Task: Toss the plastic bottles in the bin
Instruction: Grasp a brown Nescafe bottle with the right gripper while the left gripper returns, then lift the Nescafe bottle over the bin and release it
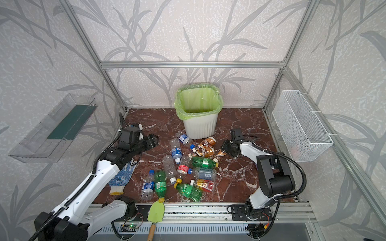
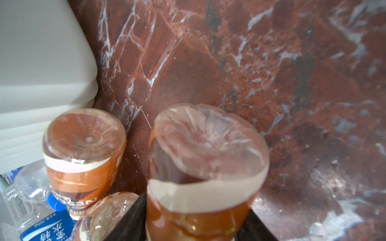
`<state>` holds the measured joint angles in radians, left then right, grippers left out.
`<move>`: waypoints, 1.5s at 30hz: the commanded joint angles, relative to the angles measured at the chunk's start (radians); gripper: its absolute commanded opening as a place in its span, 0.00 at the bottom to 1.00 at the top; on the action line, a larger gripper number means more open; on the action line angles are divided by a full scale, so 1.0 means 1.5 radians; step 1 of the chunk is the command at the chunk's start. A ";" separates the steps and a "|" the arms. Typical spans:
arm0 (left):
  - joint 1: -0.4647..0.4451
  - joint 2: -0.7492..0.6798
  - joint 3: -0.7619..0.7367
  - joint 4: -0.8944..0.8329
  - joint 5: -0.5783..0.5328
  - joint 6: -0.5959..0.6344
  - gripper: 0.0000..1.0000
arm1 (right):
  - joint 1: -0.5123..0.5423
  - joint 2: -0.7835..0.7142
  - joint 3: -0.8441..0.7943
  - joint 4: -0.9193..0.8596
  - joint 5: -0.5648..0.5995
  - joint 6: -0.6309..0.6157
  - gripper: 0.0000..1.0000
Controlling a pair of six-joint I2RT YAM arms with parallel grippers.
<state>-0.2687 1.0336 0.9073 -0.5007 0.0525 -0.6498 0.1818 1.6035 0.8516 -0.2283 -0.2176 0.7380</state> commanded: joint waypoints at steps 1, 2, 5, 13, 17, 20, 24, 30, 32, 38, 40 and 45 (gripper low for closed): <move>0.003 -0.004 -0.004 0.002 -0.003 -0.008 0.79 | -0.006 -0.033 -0.002 -0.005 0.013 -0.003 0.58; 0.003 -0.004 -0.004 0.000 -0.003 -0.009 0.79 | -0.007 -0.044 -0.003 -0.012 0.017 -0.007 0.58; 0.003 -0.006 -0.004 0.000 -0.002 -0.009 0.79 | -0.011 -0.087 -0.009 -0.033 0.025 -0.017 0.58; 0.003 -0.001 -0.003 0.002 0.002 -0.018 0.79 | -0.018 -0.241 -0.024 -0.112 0.054 -0.049 0.58; 0.003 0.005 -0.001 0.003 0.010 -0.024 0.79 | -0.018 -0.330 -0.041 -0.135 0.044 -0.062 0.58; 0.003 0.011 0.003 -0.001 0.018 -0.027 0.79 | -0.015 -0.381 -0.047 -0.155 0.013 -0.062 0.58; 0.003 0.022 0.015 -0.013 0.031 -0.026 0.79 | 0.017 -0.445 -0.058 -0.177 0.011 -0.062 0.58; 0.003 0.028 0.023 -0.021 0.039 -0.025 0.79 | 0.081 -0.498 -0.062 -0.164 0.033 -0.057 0.58; 0.003 0.028 0.024 -0.021 0.041 -0.026 0.79 | 0.088 -0.498 -0.027 -0.149 0.029 -0.060 0.57; 0.003 0.026 0.037 -0.023 0.045 -0.042 0.79 | 0.139 -0.393 0.232 -0.063 0.046 -0.090 0.57; 0.003 0.023 0.048 -0.028 0.048 -0.048 0.79 | 0.169 -0.308 0.363 -0.047 0.067 -0.107 0.58; 0.003 0.002 0.081 -0.051 0.035 -0.040 0.79 | 0.179 -0.077 0.677 -0.114 0.098 -0.114 0.80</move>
<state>-0.2680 1.0695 0.9848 -0.5438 0.1177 -0.7010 0.4530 1.3464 1.7256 -0.3431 -0.1173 0.5957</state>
